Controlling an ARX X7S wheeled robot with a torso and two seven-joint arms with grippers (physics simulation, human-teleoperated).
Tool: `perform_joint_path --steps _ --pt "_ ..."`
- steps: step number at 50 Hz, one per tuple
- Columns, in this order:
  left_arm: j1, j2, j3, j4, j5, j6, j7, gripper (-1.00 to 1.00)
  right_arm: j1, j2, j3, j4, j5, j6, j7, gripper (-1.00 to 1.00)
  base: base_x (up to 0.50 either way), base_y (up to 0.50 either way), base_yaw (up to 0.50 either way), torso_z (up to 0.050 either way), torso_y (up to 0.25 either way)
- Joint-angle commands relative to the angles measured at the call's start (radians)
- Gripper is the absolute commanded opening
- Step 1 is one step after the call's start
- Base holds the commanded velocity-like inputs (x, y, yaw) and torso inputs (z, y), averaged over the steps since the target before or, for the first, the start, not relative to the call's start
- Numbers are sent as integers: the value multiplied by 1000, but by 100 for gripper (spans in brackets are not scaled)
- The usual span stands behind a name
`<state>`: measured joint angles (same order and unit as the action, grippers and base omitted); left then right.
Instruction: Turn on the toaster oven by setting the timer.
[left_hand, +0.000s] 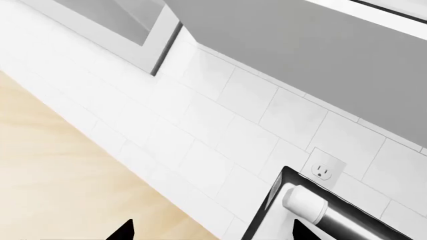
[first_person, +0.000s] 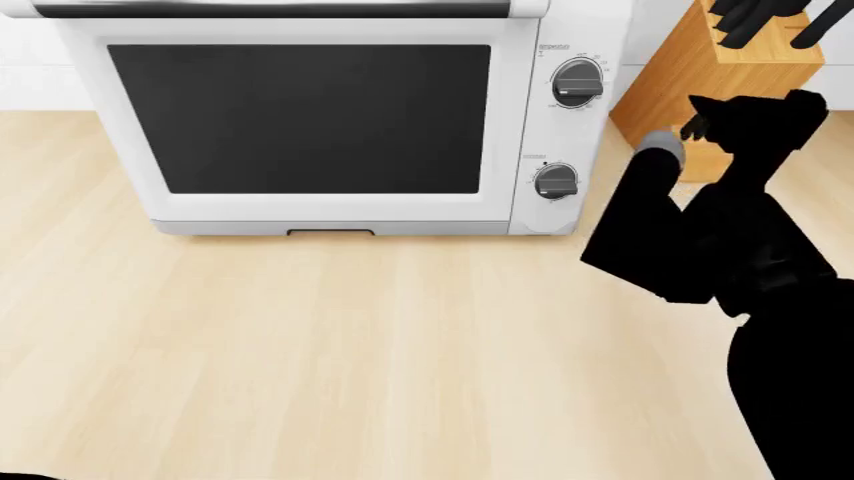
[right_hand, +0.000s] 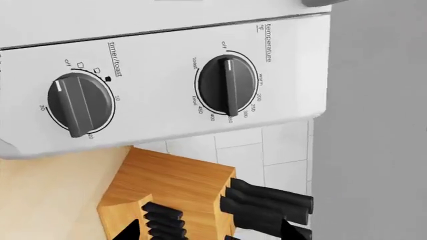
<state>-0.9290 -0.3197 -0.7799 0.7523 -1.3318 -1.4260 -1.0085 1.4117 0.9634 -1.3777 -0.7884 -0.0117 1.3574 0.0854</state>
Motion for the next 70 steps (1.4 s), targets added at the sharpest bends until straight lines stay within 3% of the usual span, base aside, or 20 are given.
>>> perform_joint_path --steps 1,33,70 --pt "17 -8 4 -3 -12 22 -8 100 52 -6 -112 57 -72 22 -5 100 0 0 0 0 0" --pt "45 -36 10 -12 -72 62 -54 100 39 -82 -202 -70 -90 27 -25 100 0 0 0 0 0" --pt "75 -47 47 -21 -36 119 -37 100 -17 -144 -253 23 -91 -18 -18 100 0 0 0 0 0"
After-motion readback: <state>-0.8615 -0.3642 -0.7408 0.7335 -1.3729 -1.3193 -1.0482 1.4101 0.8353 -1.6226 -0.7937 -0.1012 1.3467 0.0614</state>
